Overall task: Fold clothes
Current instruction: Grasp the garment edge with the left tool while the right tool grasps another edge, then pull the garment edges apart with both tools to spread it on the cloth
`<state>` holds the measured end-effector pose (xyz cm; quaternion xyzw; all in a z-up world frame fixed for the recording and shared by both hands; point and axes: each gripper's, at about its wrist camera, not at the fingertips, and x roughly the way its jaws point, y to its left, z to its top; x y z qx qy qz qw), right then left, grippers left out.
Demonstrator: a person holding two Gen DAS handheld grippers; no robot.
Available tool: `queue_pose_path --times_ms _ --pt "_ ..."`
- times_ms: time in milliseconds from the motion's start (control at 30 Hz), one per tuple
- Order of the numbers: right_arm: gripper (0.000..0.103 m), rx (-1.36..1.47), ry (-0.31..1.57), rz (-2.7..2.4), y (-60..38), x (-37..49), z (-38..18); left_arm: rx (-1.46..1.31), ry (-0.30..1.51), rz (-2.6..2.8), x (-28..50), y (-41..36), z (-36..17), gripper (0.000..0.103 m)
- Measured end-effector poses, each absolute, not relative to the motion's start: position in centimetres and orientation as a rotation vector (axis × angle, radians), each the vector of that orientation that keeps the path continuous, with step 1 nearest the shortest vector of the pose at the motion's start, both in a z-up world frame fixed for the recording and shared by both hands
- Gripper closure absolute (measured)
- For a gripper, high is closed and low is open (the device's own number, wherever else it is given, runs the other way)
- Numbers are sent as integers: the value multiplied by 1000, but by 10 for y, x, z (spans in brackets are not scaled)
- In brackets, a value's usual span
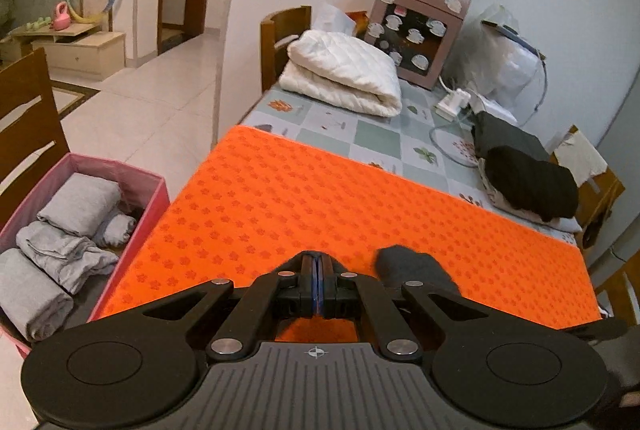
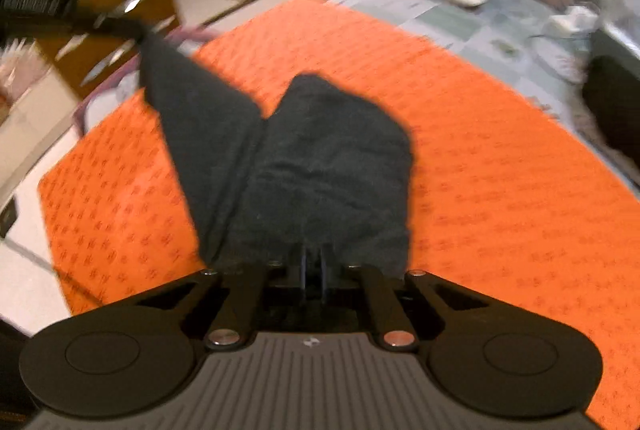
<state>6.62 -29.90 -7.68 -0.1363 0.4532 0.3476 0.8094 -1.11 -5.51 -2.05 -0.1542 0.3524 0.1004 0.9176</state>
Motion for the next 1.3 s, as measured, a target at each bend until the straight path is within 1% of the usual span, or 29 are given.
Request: queue_pose_path --times_ms 167,233,300,333,433,467,500,567,733,800,833,900,967,1300 --pt "97 -242 950 537 -348 90 -69 -300 752 235 -6 -46 -32 100" --pt "102 -231 960 507 -358 95 -70 -297 783 245 -5 -43 -40 99" --pt "102 -219 960 535 -359 92 -69 -310 806 239 -6 -40 -47 97" --pt "102 -213 961 550 -360 91 -69 -319 808 241 -9 -39 -49 96" --pt "99 -195 961 592 -362 87 -68 -346 812 245 -17 -36 -53 85" --pt "98 -189 962 606 -362 86 -67 -355 812 245 -20 -34 -53 78" --pt "98 -183 962 621 -363 85 -67 -364 810 245 -23 -33 -53 74" --pt "96 -170 962 649 -364 82 -66 -368 818 236 -26 -34 -55 74" --pt "95 -139 961 720 -367 76 -63 -368 845 226 -31 -39 -59 71" --pt "94 -149 980 793 -350 70 -69 -379 850 219 -34 -41 -60 68" --pt "91 -155 990 831 -341 67 -72 -384 851 219 -35 -43 -60 67" --pt "88 -166 1008 907 -323 60 -78 -396 856 210 -38 -46 -62 62" --pt "88 -178 1026 984 -304 54 -84 -407 861 202 -39 -50 -63 59" --pt "86 -197 1100 1109 -268 58 -99 -469 905 164 -38 -72 -84 56"
